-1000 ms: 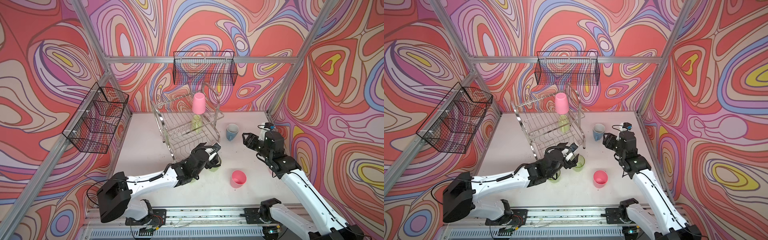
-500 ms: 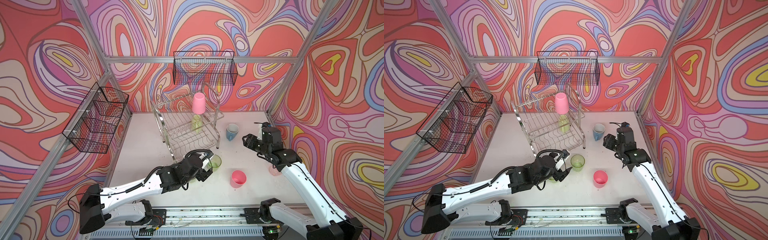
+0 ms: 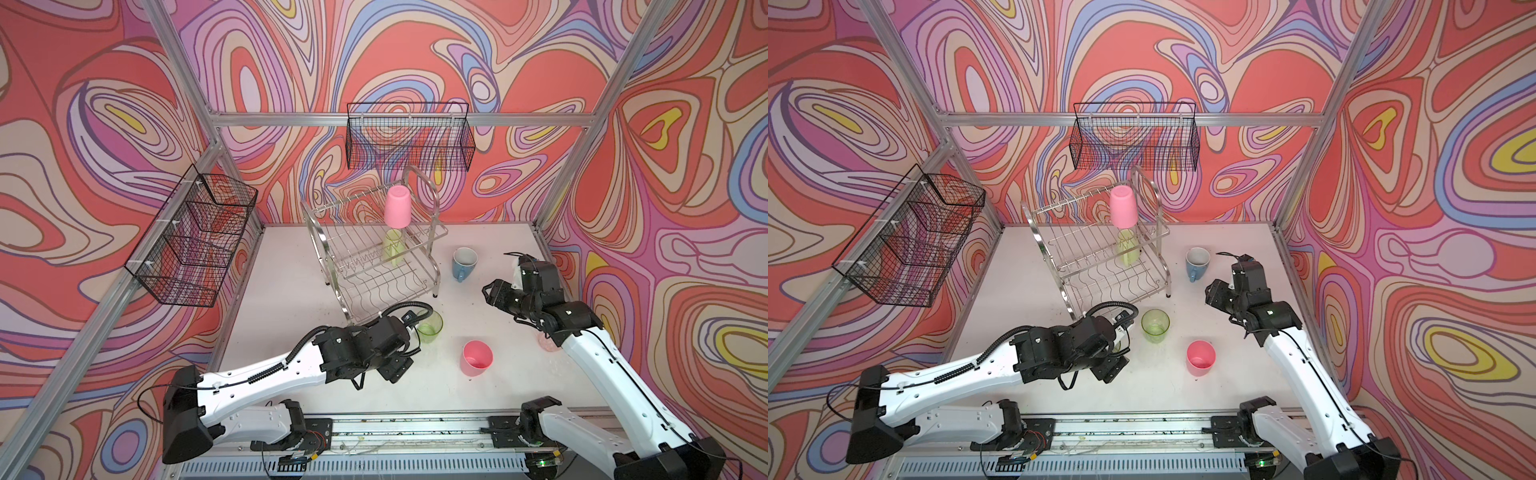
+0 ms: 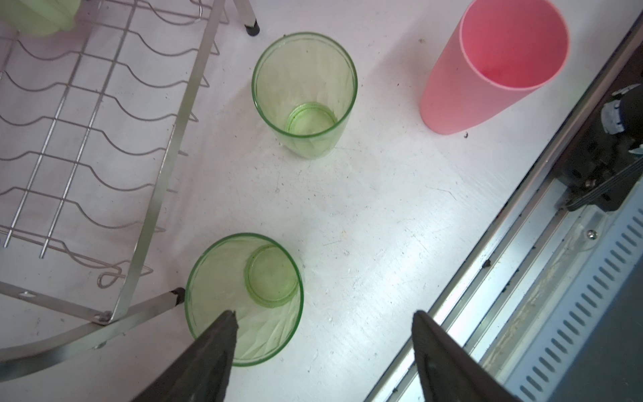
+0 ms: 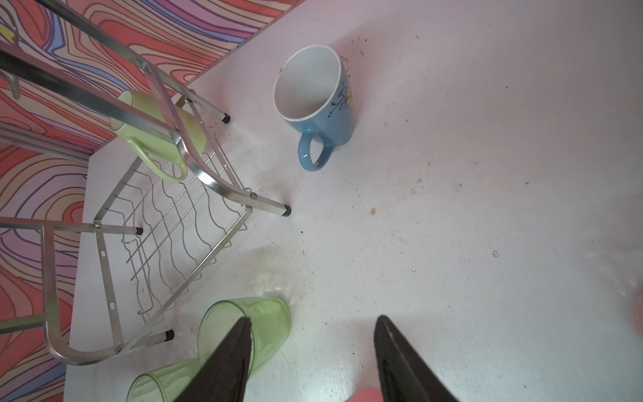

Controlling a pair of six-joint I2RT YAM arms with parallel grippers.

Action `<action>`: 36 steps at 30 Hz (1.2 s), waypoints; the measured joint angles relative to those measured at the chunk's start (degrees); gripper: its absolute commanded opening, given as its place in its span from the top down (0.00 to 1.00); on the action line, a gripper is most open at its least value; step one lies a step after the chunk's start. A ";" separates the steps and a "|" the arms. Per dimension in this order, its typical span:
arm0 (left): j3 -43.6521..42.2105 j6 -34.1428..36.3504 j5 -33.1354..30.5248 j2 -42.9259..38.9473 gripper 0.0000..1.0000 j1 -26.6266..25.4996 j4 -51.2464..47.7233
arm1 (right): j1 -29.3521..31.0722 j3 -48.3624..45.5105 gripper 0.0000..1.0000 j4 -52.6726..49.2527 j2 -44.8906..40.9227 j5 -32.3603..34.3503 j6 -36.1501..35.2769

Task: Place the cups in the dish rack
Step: 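Pull the open left gripper back out of the rack toward the robot, then lower the left gripper around the rim of the green glass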

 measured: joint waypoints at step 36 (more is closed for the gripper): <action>7.48 5.35 9.22 16.26 0.45 6.32 -9.79 | 0.00 -3.76 0.43 5.57 -3.19 -2.69 0.31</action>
